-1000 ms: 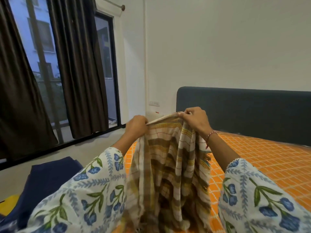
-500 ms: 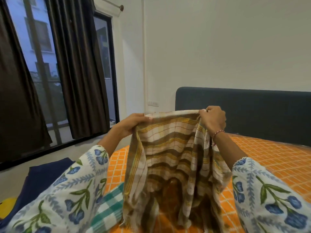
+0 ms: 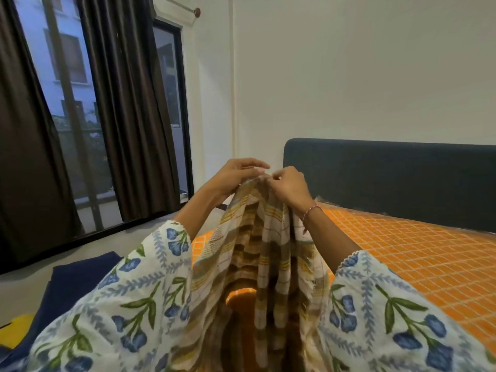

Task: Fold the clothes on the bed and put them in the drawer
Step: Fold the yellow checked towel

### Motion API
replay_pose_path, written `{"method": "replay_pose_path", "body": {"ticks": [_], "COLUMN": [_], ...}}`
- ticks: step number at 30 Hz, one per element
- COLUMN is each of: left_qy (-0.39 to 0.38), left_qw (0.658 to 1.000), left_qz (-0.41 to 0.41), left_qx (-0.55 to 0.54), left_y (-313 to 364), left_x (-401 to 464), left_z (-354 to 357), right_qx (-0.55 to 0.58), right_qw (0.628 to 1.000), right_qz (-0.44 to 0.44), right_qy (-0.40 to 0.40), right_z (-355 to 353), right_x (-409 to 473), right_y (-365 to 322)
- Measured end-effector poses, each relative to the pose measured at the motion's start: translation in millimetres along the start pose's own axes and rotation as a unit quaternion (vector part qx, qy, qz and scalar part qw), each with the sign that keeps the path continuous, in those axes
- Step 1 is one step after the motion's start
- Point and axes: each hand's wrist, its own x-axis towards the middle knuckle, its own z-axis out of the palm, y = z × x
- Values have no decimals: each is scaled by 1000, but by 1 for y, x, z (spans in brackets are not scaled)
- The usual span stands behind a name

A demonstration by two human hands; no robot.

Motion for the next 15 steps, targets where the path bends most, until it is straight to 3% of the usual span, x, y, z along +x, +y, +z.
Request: {"method": "replay_pose_path", "body": {"ticks": [6,11,15], "left_qy": [-87,-169,-137], "left_qw": [980,936,948], "left_qz": [-76,-154,-172], "left_qx": [164,269,228], "left_y": [-44,-84,-102], "left_x": [-14,-18,-20], "left_z": [-23,-31,-27], "right_qx": [8,13,18], "right_qw": [992,982,976], "right_qz": [118,170,198], "right_qy": [52,77,87], "right_z": [-6,-20,-31], "right_x": [8,7,6], "right_y": [46,78,97]}}
